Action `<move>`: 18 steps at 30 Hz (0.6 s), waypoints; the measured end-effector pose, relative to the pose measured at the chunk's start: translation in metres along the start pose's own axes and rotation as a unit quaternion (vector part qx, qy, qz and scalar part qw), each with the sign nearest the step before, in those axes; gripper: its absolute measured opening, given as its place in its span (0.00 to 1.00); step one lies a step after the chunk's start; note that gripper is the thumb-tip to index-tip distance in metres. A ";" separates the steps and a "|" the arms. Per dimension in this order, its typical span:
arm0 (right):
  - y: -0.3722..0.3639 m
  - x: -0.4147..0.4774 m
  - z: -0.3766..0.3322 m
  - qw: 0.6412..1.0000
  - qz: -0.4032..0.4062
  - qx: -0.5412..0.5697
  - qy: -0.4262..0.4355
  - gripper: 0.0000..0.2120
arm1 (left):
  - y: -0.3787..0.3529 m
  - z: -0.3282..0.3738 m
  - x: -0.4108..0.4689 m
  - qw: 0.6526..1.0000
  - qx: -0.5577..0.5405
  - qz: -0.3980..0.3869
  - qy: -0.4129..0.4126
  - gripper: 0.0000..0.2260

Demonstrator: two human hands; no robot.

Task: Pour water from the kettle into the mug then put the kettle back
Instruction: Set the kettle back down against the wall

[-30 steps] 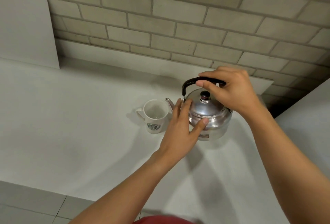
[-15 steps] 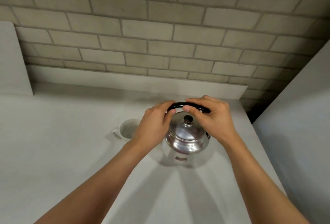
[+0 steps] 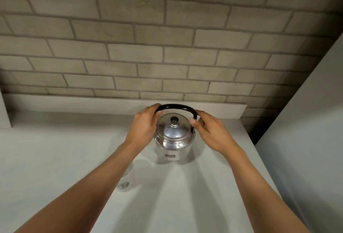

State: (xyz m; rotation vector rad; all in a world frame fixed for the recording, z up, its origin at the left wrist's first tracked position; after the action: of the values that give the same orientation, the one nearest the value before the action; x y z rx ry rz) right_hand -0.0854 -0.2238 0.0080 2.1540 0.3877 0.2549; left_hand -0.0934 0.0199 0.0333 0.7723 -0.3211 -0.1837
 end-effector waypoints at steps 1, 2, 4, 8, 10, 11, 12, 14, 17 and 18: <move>0.001 0.012 0.002 1.000 -0.001 -0.001 0.002 0.20 | 0.003 -0.004 0.012 1.000 0.005 -0.001 0.004 0.11; 0.000 0.022 0.005 1.000 -0.001 0.006 0.000 0.18 | 0.003 -0.009 0.020 1.000 0.008 0.001 0.007 0.11; 0.008 0.061 0.022 1.000 0.001 0.017 -0.006 0.15 | -0.002 -0.021 0.058 1.000 0.008 0.008 0.017 0.11; -0.005 0.083 0.048 0.998 -0.033 0.028 -0.040 0.14 | -0.027 -0.043 0.081 0.998 -0.029 -0.029 0.053 0.12; -0.012 0.090 0.051 0.996 -0.054 0.048 -0.060 0.15 | -0.029 -0.053 0.082 0.996 -0.040 -0.043 0.073 0.12; -0.015 0.097 0.051 0.994 -0.064 0.057 -0.069 0.15 | -0.027 -0.057 0.085 0.995 -0.038 -0.048 0.079 0.12; -0.017 0.102 0.052 0.992 -0.069 0.069 -0.075 0.15 | -0.026 -0.061 0.087 0.995 -0.035 -0.051 0.079 0.13; -0.021 0.109 0.055 0.990 -0.077 0.087 -0.077 0.14 | -0.026 -0.068 0.089 0.994 -0.035 -0.059 0.079 0.13; -0.029 0.120 0.064 0.989 -0.084 0.093 -0.072 0.13 | -0.032 -0.081 0.098 0.992 -0.045 -0.065 0.098 0.14; -0.031 0.123 0.065 0.989 -0.084 0.094 -0.073 0.13 | -0.034 -0.084 0.100 0.992 -0.045 -0.063 0.099 0.14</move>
State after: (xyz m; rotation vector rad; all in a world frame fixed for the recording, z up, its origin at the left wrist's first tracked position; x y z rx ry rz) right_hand 0.0445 -0.2112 -0.0495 2.2911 0.5230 -0.0359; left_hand 0.0280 0.0236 -0.0257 0.7148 -0.0743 -0.2373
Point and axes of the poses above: each hand's wrist, its own x-axis towards the middle knuckle, its own y-axis out of the back of the hand, z = x × y, the point moved 3 cm from there along x, towards the middle knuckle, and after that the axes turned 15 degrees about -z, right-handed, at the moved point
